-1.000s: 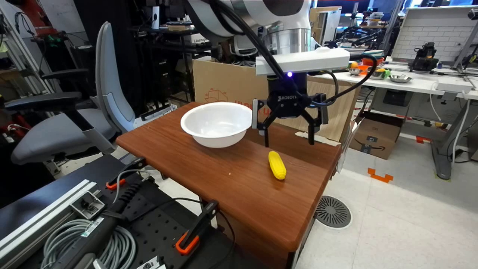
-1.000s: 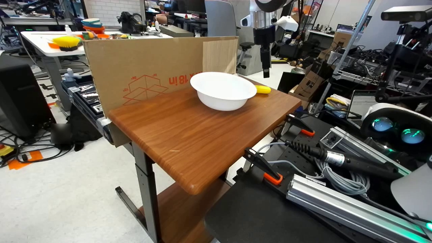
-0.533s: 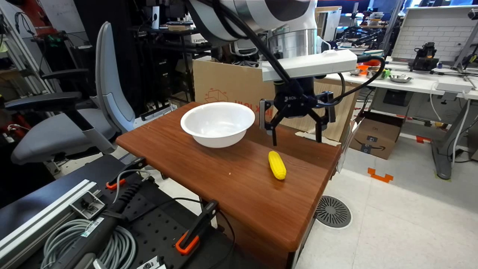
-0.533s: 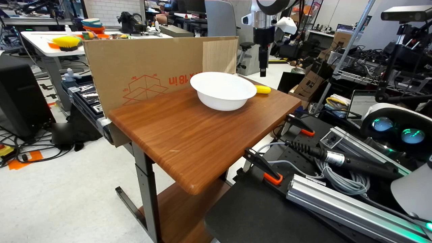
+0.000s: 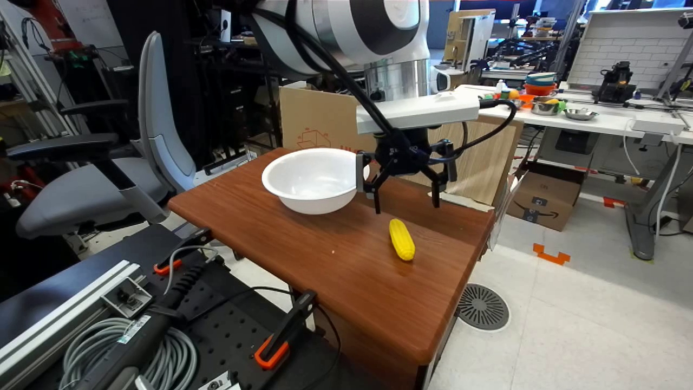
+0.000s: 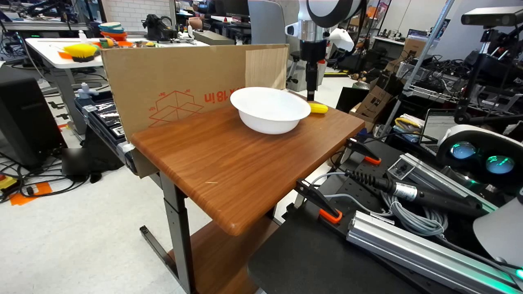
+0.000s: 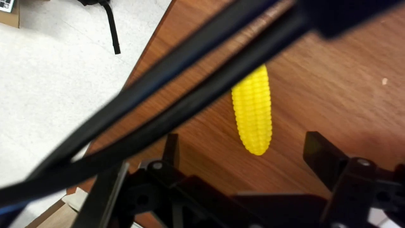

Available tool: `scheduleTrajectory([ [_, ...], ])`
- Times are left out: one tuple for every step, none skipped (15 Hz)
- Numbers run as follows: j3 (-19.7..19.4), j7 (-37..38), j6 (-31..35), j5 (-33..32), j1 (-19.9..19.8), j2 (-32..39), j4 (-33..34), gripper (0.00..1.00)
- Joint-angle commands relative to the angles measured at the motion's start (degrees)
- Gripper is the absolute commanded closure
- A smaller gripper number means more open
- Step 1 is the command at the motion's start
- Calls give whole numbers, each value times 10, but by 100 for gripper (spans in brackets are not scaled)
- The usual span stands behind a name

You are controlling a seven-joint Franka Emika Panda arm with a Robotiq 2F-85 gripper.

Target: Place the cob in the white basin

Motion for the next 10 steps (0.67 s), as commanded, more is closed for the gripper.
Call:
scheduleTrajectory([
  [7,2,18,1,-4,-17,-30,0],
  [8,1,17,2,-4,-17,-34,0],
  [9,0,16,5,-6,-17,-38,0],
  [9,0,14,5,-6,-15,-40,0],
  [9,-1,10,5,-7,-12,-42,0],
  [6,3,11,1,-6,-7,-44,0],
  [4,7,11,-2,-4,-1,-44,0],
  [0,15,8,-6,-2,8,-39,0],
  [-2,21,8,-7,-1,14,-37,0],
  [-4,25,7,-7,-2,18,-33,0],
])
